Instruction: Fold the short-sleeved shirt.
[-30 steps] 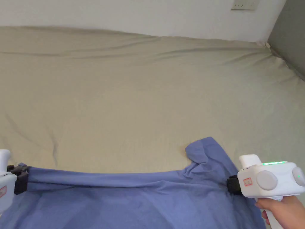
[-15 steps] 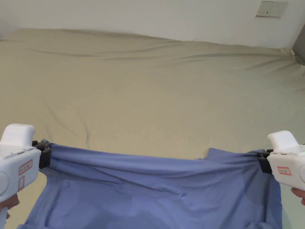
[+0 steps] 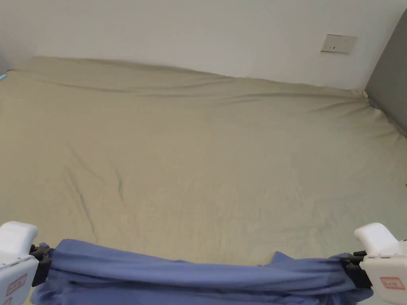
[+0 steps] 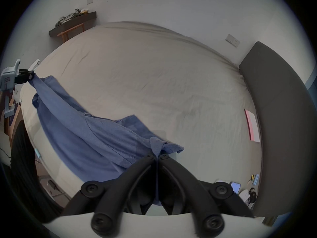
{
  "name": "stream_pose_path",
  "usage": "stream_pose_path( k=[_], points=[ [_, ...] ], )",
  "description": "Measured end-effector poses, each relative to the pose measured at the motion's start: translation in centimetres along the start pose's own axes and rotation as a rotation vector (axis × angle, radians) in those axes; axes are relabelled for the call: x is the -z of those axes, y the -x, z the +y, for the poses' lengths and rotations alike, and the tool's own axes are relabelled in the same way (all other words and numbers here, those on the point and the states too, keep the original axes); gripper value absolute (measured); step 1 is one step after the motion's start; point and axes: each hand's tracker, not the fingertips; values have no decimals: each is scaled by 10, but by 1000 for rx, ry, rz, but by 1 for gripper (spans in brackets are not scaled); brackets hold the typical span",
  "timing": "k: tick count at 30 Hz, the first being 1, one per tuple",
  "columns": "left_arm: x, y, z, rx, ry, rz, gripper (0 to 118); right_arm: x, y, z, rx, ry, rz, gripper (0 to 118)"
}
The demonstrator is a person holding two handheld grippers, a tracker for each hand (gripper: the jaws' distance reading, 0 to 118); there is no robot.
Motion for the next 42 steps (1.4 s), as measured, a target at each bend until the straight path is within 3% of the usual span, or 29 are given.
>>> stream_pose_path(
  k=[5,19,25,32,34,35,36,39,40,41,42],
  points=[
    [10,4,-24,3,39,-6,3,1,18,-25,-29,38,0,2],
    [30,9,-48,35,145,-23,3,22,35,-71,37,229,103,2],
    [56,5,-60,52,223,-27,3,63,44,-88,29,330,111,2],
    [71,0,-63,87,268,-42,4,77,50,-89,62,339,103,7],
    [69,6,-61,65,276,-63,13,75,50,-87,22,340,100,12],
    [68,8,-60,56,273,-66,26,73,48,-86,27,341,100,18],
    [65,9,-60,50,267,-60,60,70,44,-83,46,344,103,36],
    [50,15,-51,34,212,40,89,53,31,-71,156,290,86,58],
    [41,19,-45,-7,154,25,111,46,27,-64,174,276,51,89],
    [31,23,-37,-47,99,7,116,36,25,-56,172,249,14,109],
    [21,26,-27,-85,67,-2,114,20,23,-44,167,189,-30,113]
  ],
)
